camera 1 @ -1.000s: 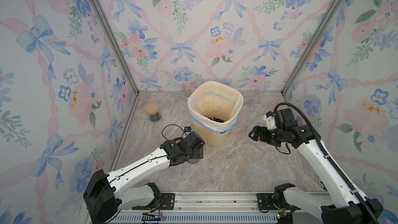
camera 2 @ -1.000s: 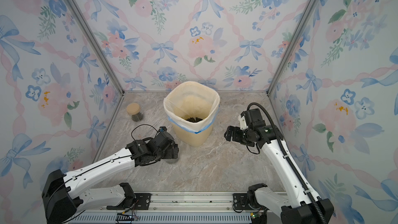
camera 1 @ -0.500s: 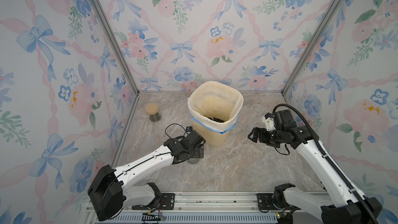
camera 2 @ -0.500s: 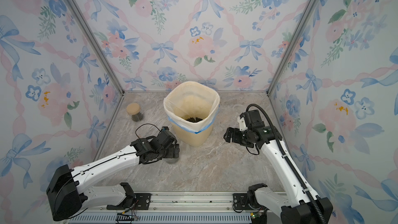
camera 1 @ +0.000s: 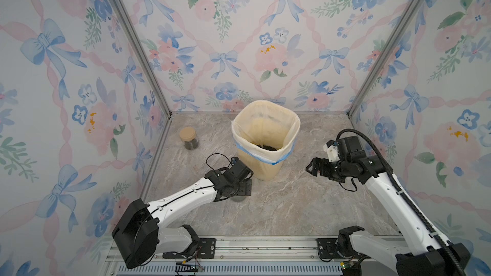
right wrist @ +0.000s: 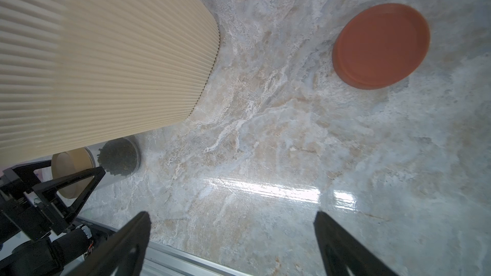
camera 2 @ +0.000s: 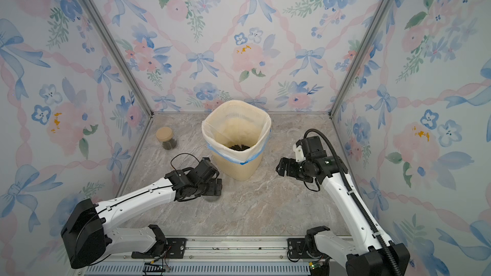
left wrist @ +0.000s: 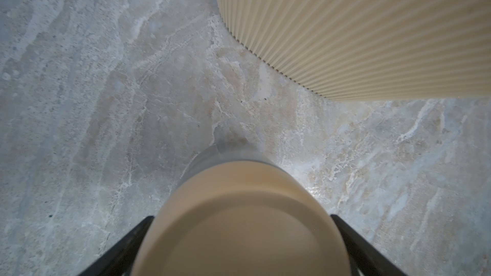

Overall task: Empty moldy tea leaves from jars
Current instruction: Pick up the jar from the center of the board.

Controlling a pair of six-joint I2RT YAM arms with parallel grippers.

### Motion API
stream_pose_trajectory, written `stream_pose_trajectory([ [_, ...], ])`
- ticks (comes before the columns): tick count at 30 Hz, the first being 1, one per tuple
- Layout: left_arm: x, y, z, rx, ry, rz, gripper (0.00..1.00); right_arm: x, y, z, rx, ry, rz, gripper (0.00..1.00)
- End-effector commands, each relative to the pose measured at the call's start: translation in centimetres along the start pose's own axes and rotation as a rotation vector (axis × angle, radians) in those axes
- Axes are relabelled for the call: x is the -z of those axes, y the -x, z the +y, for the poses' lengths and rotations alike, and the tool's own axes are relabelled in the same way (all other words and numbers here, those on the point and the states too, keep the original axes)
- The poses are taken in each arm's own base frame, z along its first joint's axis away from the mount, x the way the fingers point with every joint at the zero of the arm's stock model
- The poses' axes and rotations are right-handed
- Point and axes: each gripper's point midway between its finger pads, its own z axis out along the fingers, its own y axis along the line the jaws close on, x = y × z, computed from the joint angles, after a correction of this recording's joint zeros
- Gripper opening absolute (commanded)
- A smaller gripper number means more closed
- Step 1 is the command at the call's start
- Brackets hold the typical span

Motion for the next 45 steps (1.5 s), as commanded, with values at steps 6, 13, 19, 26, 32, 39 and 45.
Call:
stream_pose_trajectory([
  [6, -1.2, -1.2, 0.5, -0.028, 0.021, 0.043, 0.96, -0.1, -0.3, -0.2, -0.002, 0.01, 0.0, 0.97],
  [13, -1.3, -1.2, 0.4, -0.027, 0.016, 0.047, 0.9, -0.3, -0.5, -0.4, -0.006, 0.01, 0.003, 0.97],
  [19, -1.1, -1.1, 0.3, -0.028, 0.007, 0.04, 0.73, -0.3, -0.4, -0.5, -0.005, 0.011, 0.001, 0.97],
  [26, -0.1, -0.9, -0.5, -0.061, -0.044, 0.029, 0.55, 0.6, 0.0, 0.4, 0.031, 0.044, -0.041, 0.97],
  [32, 2.2, -0.7, -1.8, -0.063, -0.156, 0.004, 0.53, 2.4, -0.4, 2.5, 0.159, 0.09, -0.06, 0.98],
  [39, 5.7, -0.3, -4.5, -0.085, -0.339, -0.009, 0.52, 4.7, -3.2, 6.1, 0.373, 0.191, -0.103, 0.97],
  [45, 7.6, 0.1, -6.7, -0.127, -0.455, 0.01, 0.52, 6.8, -5.8, 7.5, 0.535, 0.242, -0.145, 0.98],
])
